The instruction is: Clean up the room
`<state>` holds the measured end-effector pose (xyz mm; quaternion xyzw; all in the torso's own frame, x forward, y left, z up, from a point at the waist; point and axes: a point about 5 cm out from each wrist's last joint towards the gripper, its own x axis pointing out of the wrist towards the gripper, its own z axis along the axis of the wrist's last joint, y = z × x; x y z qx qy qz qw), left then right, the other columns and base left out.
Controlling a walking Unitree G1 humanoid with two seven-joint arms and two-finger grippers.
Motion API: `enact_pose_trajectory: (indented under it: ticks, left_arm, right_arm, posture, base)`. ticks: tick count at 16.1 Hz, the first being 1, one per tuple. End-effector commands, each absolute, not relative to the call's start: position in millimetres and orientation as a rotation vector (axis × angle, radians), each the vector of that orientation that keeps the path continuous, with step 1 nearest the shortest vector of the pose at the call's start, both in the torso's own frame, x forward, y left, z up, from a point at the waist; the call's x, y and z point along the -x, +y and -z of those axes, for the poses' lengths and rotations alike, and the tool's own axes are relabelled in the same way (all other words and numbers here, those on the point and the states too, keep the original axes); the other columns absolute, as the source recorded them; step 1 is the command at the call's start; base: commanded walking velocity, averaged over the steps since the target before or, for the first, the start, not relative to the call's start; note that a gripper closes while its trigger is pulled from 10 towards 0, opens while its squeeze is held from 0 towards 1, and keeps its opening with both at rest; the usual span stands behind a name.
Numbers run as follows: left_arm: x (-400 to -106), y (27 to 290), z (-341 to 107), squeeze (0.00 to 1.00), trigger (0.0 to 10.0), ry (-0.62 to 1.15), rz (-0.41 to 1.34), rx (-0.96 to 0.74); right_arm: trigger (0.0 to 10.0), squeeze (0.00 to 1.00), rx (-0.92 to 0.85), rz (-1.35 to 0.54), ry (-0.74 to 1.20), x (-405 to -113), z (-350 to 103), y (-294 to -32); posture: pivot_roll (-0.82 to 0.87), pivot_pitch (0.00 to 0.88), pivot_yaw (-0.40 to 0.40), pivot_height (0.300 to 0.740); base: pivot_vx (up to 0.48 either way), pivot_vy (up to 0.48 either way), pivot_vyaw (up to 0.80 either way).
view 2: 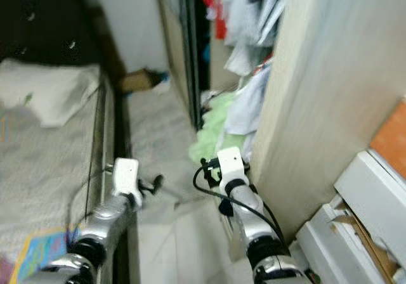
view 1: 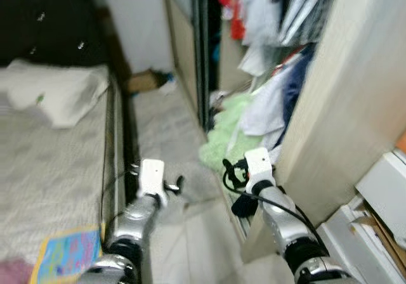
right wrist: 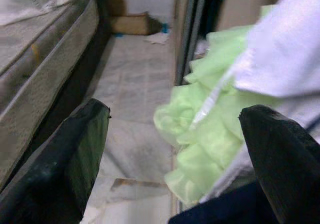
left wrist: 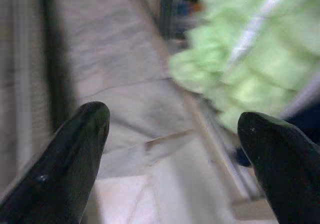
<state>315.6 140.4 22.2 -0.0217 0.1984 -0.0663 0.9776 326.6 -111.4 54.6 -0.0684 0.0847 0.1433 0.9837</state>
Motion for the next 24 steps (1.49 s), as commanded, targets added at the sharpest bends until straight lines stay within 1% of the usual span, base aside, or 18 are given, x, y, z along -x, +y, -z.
enact_pose_trajectory:
  ticks: [1,7,8,11,12,13,15,16,18,21,24]
  left_arm:
    - [-316.0,144.7,-23.4,0.00,10.0,0.391,0.110,0.047]
    - [-314.9,146.2,-21.3,0.00,10.0,0.402,0.097,0.039]
    - [-314.9,145.5,-21.5,0.00,10.0,0.398,0.101,0.032]
    - [-314.7,144.1,-21.5,0.00,10.0,0.396,0.105,0.025]
    - [-316.2,145.0,-24.7,0.00,10.0,0.368,0.095,0.019]
    - [-319.9,150.2,-33.5,0.00,10.0,0.303,0.048,0.003]
    - [-322.7,154.9,-48.2,0.00,10.0,0.211,-0.005,0.019]
    - [-322.7,154.9,-48.2,0.00,10.0,0.211,-0.005,0.019]
    - [-317.4,150.0,-60.9,0.00,10.0,0.125,0.002,0.044]
    - [-307.9,144.5,-71.2,0.00,10.0,0.054,0.000,0.075]
    - [-302.7,143.6,-79.3,0.00,10.0,-0.004,-0.031,0.076]
  right_arm:
    - [10.0,0.00,0.126,-0.321,0.168,-323.2,-53.2,-107.8]
    - [10.0,0.00,0.107,-0.420,0.159,-314.7,-50.6,-100.5]
    - [10.0,0.00,0.103,-0.486,0.114,-312.7,-56.5,-93.8]
    - [10.0,0.00,0.091,-0.502,0.089,-312.8,-61.5,-89.3]
    - [10.0,0.00,0.092,-0.504,0.081,-313.2,-63.7,-87.9]
    - [10.0,0.00,0.086,-0.504,0.051,-314.0,-70.2,-85.2]
    - [10.0,0.00,0.058,-0.495,-0.005,-316.3,-84.4,-83.1]
    - [10.0,0.00,0.058,-0.495,-0.005,-316.3,-84.4,-83.1]
    - [10.0,0.00,0.040,-0.486,-0.056,-317.7,-98.2,-82.3]
    - [10.0,0.00,0.029,-0.488,-0.090,-317.8,-108.3,-81.1]
    - [10.0,0.00,0.037,-0.498,-0.083,-317.5,-108.1,-79.8]
  posture:
    - [0.01,0.055,0.010,0.740]
    - [0.01,0.058,0.004,0.740]
    - [0.01,0.058,0.003,0.740]
    - [0.01,0.059,0.004,0.740]
    - [0.01,0.062,0.007,0.740]
    - [0.01,0.066,0.010,0.740]
    - [0.01,0.071,0.012,0.740]
    - [0.01,0.071,0.012,0.740]
    - [0.01,0.076,0.010,0.740]
    - [0.02,0.079,0.006,0.740]
    - [0.04,0.065,-0.006,0.740]
  base:
    - [0.000,0.000,0.00]
    - [0.000,0.000,0.00]
    - [0.000,0.000,0.79]
    - [0.000,0.000,0.79]
    - [0.000,0.000,0.79]
    - [0.000,0.000,0.79]
    - [0.000,0.000,0.79]
    - [0.000,0.000,0.79]
    - [0.000,0.000,0.79]
    - [0.000,0.000,0.79]
    - [0.000,0.000,0.79]
